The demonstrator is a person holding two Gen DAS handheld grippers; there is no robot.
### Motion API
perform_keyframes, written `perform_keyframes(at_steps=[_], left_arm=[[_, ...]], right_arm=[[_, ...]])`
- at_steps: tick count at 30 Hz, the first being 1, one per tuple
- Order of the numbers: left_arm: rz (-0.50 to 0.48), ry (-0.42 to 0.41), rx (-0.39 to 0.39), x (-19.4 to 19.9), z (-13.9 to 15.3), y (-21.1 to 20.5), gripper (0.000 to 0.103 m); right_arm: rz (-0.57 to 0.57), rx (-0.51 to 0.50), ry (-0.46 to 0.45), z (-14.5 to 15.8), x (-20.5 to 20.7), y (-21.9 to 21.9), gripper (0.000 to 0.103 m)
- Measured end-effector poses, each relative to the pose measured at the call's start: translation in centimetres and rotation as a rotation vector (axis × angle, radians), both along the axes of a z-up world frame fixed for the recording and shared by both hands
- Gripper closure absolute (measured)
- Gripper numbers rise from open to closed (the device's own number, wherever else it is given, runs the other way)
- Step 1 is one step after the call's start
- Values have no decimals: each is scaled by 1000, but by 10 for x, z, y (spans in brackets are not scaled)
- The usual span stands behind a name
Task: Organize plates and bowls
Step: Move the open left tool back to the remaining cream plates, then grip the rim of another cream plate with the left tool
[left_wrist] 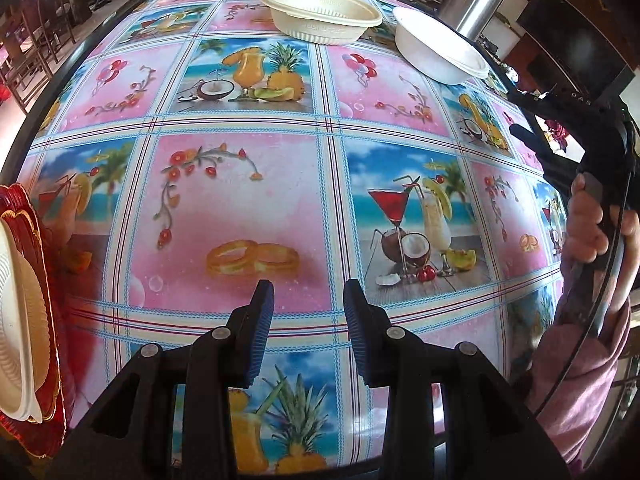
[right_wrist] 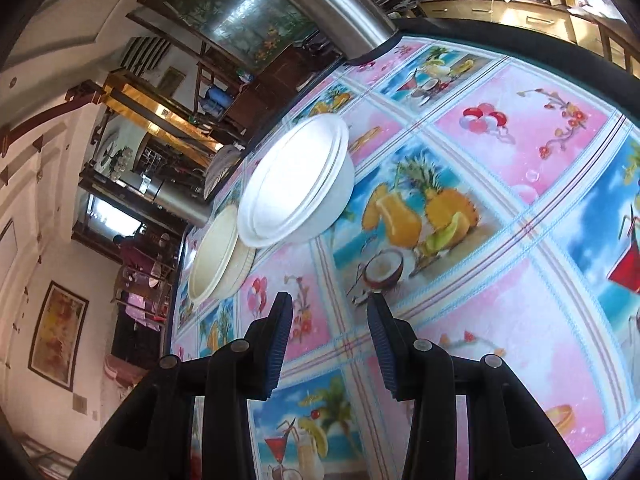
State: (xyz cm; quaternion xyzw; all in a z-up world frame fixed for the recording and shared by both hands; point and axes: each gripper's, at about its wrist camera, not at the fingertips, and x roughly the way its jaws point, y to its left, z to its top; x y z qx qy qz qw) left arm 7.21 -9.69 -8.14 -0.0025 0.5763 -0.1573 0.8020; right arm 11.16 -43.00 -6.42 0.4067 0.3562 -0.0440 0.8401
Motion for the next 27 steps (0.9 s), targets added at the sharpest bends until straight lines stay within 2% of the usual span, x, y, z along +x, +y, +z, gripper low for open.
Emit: perform_keyframes(at_steps=[4,7,11,14,15,19,21,27], left_arm=[[2,9,-21,12,4,-1,69],[54,-34,-54,40,20,2,69],[225,-65,-198,94,38,17,69],[342,-94,-223,127,40,22,58],[364,-93,-249,138,39,23,58],[434,-58,-276,182,27,22,58],[458,-50,-266,199,21,23,58],[513,-35,-310,217,12,34,58]], right_arm=[[-71,70,15,2,20,-33,61],[-91,94,10,0,26,-38,61],[-17,125,-9,-9,30,-27,61],[21,166,-12,-14,34,-19,61],[31,166,-15,-14,35,-17,61],[94,180,-21,-19,43,-3,61],[126,195,-18,-23,49,4,61],[217,224,-38,-22,68,31,61]])
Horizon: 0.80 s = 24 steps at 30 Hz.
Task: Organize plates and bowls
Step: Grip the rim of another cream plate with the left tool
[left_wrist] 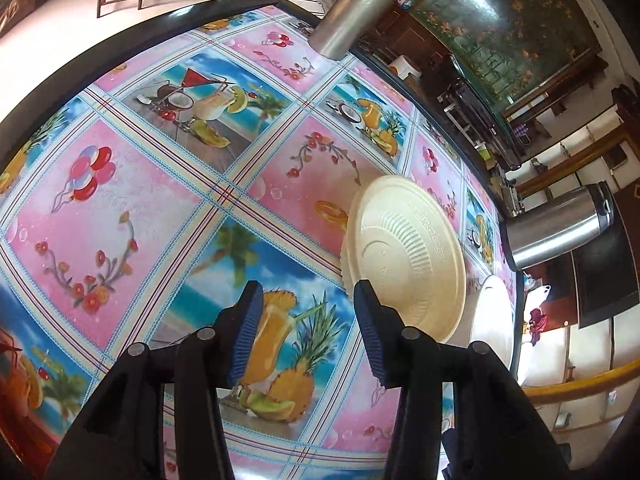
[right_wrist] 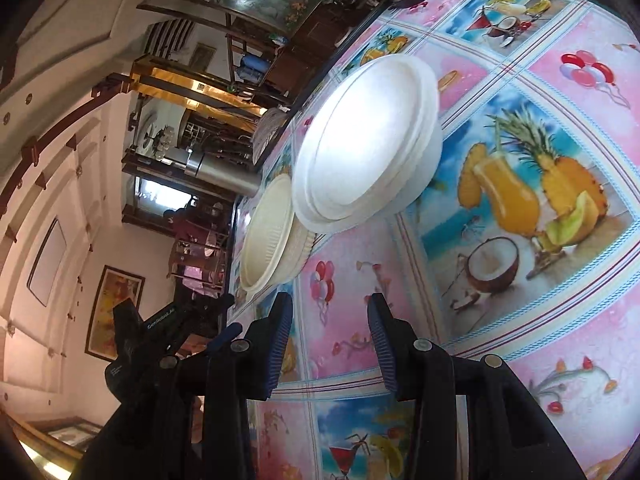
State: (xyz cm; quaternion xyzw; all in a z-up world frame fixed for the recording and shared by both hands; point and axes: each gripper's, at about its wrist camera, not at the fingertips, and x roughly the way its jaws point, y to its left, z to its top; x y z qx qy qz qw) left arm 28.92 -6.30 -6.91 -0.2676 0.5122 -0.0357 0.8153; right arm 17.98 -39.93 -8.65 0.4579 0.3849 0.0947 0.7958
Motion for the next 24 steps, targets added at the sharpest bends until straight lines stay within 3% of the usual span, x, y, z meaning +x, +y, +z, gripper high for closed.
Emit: perform_keyframes(at_steps=[6,14,24], left_arm=[[8,24,0,14,-10,5,58],[-2,67,-104,33,-26,7,58],[-8,12,-60,39,-3,6,55]], right_arm=[[38,-38,9,13,42,32,61],[-19,-55,75,11,94,55,61],[-59,-63,131,-1,127,55,61]])
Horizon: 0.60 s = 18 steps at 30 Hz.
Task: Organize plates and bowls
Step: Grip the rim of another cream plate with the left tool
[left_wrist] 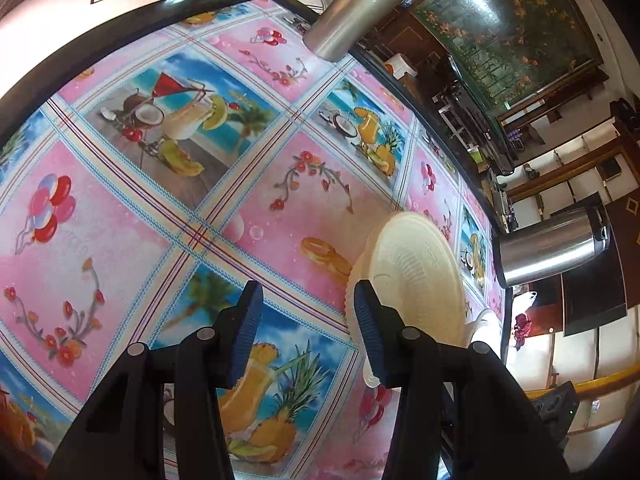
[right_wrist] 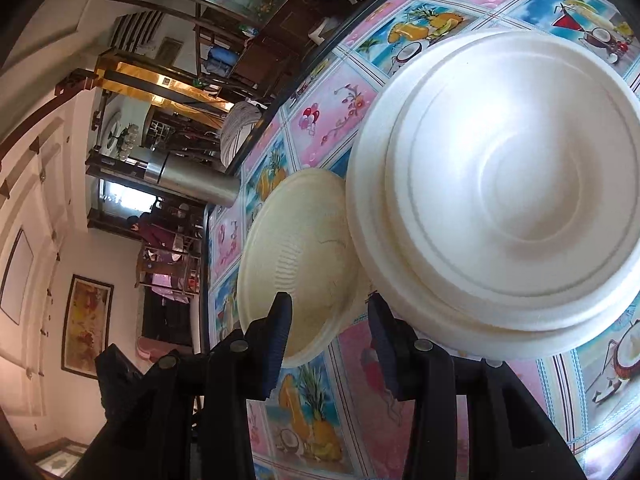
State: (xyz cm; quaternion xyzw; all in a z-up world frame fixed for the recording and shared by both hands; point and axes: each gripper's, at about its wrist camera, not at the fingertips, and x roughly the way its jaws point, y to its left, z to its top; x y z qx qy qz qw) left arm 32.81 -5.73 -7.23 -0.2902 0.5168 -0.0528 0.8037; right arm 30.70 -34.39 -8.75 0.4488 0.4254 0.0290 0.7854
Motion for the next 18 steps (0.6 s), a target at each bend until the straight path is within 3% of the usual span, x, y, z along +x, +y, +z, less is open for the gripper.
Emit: perform_keyframes(at_steps=[5,7,10,17,18], left_arm=[[-46,17,13,13,-6,-17,55],[-50,28,22,17,-11,-23,55],[-58,22,2,17,-14,-29,55],[-89,30,64,14,-24,-34,56],[-94,30,69,12,-25,-33,62]], right_arm=[[-11,-31,18,-7,10,-1,63],[-18,-52,25,-10,10,-1,76],[-19,-67,27,-13,8,-2,84],[-13,-92,13,-8,6,0,93],[-10,-89,14,-8,6,-1,93]])
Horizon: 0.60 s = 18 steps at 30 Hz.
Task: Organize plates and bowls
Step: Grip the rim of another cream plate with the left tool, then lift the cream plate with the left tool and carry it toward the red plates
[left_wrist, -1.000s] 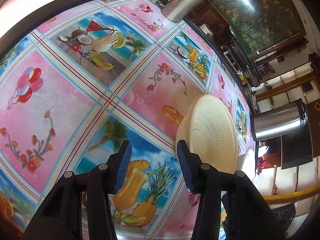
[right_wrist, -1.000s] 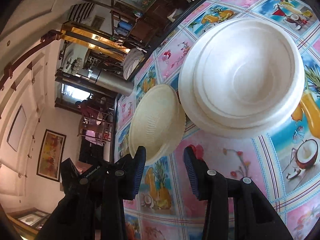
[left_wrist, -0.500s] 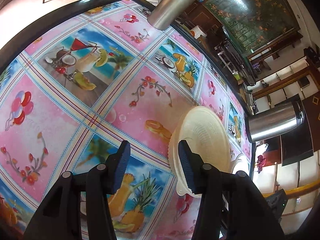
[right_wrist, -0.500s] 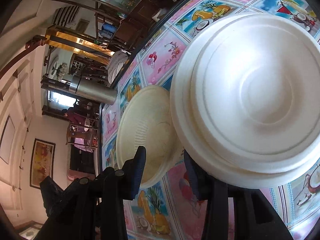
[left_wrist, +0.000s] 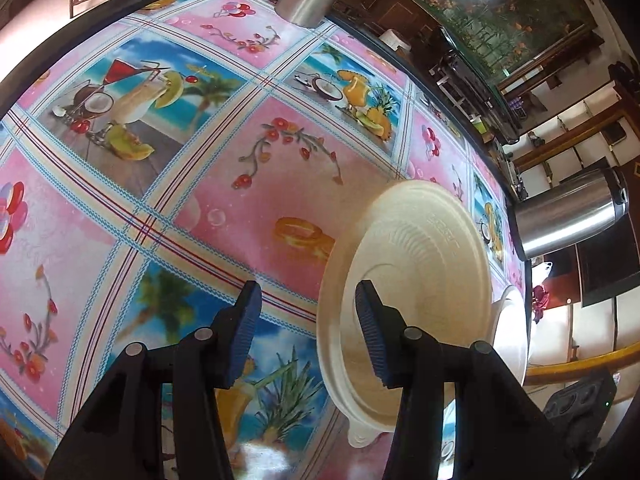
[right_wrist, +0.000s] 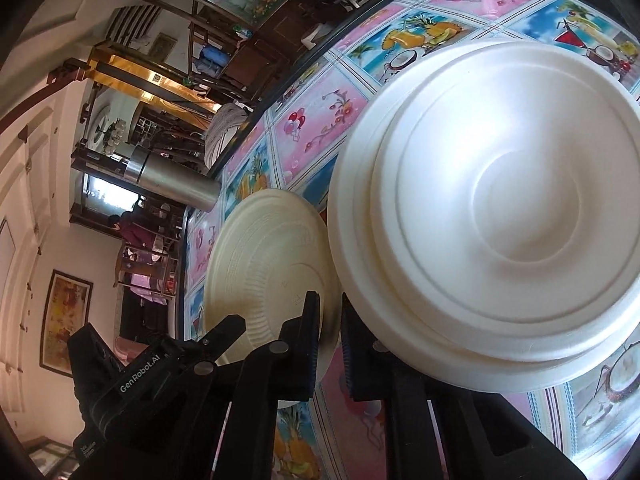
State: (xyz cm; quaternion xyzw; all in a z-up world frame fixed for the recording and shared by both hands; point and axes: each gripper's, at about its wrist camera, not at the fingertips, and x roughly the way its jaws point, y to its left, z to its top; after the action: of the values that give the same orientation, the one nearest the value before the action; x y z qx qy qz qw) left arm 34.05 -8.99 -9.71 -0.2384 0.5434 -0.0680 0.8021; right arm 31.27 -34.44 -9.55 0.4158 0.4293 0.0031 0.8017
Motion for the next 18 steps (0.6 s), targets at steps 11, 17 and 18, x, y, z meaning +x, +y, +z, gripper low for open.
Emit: perform_keyframes(at_steps=[11,17,18], left_arm=[[-29,28,34,-29,0,17,82],[-25,47,40,-55,0,33,82],[-24,49,38,-59,0,35,82]], right_arm=[[41,35,36,0,-6,6,94],[90,38,74,-2,-20,17,95],[95,40,77,-2,-25,19,95]])
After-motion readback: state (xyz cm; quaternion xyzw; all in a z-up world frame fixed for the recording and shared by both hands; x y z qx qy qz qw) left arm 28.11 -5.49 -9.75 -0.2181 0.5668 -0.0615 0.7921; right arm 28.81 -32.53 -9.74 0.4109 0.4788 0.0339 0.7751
